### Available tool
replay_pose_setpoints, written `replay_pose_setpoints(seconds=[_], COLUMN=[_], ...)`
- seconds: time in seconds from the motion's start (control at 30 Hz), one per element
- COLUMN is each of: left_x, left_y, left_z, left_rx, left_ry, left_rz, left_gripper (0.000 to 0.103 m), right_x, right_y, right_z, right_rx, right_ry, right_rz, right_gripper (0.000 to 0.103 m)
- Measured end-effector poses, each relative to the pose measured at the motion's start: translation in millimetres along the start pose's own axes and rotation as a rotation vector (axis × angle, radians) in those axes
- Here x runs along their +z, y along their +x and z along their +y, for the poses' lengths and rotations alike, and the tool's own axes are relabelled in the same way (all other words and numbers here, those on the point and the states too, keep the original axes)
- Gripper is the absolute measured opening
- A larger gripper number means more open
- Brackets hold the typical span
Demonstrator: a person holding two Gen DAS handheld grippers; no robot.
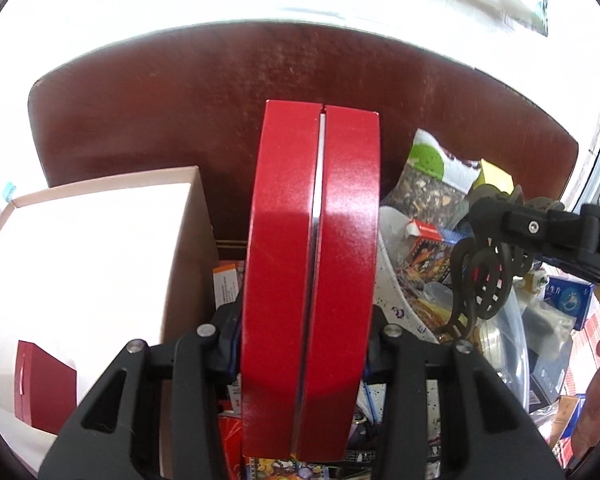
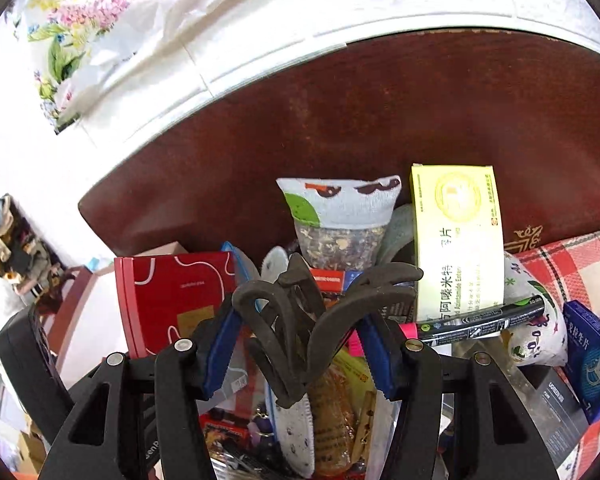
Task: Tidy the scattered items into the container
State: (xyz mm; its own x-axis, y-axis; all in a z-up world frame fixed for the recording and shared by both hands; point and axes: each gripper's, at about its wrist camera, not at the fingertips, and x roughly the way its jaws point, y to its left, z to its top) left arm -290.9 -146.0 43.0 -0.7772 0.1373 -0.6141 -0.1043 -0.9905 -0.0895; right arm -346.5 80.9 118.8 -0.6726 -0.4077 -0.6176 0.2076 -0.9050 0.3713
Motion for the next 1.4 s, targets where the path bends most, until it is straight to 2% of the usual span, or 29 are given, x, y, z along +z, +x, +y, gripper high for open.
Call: replay_pose_setpoints(seconds=[0.17, 0.27, 0.37, 0.5, 0.57, 0.63, 0.67, 0.73, 0.77, 0.9, 1.13, 1.27, 1.3, 1.4], left_x=[3, 4, 4, 4, 7, 6, 12, 11, 25, 27, 30, 28, 28, 25], left_y=[-31, -50, -68, -101, -115, -127, -118, -121, -117, -99, -83, -75, -72, -57], left_z=[12, 17, 28, 46, 48, 58, 51, 66, 64, 65, 60, 53, 50, 38], left_rx=[-0.014, -0.007, 0.008, 0.008, 0.033, 0.035, 0.029, 0.074, 0.084, 0.028, 0.045, 0.003, -0.01, -0.055], left_ry=[-0.022, -0.018, -0.02, -0.059, -0.066, -0.075, -0.081, -0.093, -0.091, -0.111, -0.097, -0.067, -0.058, -0.019], left_rz=[-0.078, -0.113, -0.139, -0.212, -0.248, -0.242, -0.24, -0.257, -0.245, -0.189, -0.153, -0.1, -0.086, -0.019], left_gripper=[0.041, 0.041, 0.041, 0.04, 0.04, 0.041, 0.04, 0.035, 0.034, 0.034, 0.034, 0.034, 0.036, 0.053], right_x=[1, 3, 2, 2, 3, 1, 0, -5, -8, -14, -13, -12, -10, -8], right_y=[-12, -22, -19, -35, -43, -42, -41, -32, -27, -13, -6, -5, -6, -10], right_z=[0, 2, 25, 49, 58, 73, 81, 97, 103, 119, 107, 102, 97, 83], right_rx=[0.026, 0.07, 0.106, 0.212, 0.269, 0.318, 0.342, 0.379, 0.378, 0.353, 0.366, 0.32, 0.311, 0.285], right_ry=[0.001, 0.001, -0.017, -0.058, -0.076, -0.097, -0.107, -0.137, -0.149, -0.175, -0.126, -0.118, -0.111, -0.084], right_rz=[-0.037, -0.064, -0.097, -0.156, -0.174, -0.18, -0.183, -0.156, -0.14, -0.099, -0.102, -0.112, -0.118, -0.134], right_gripper=[0.059, 0.059, 0.059, 0.059, 0.059, 0.059, 0.059, 0.059, 0.059, 0.059, 0.059, 0.059, 0.059, 0.059])
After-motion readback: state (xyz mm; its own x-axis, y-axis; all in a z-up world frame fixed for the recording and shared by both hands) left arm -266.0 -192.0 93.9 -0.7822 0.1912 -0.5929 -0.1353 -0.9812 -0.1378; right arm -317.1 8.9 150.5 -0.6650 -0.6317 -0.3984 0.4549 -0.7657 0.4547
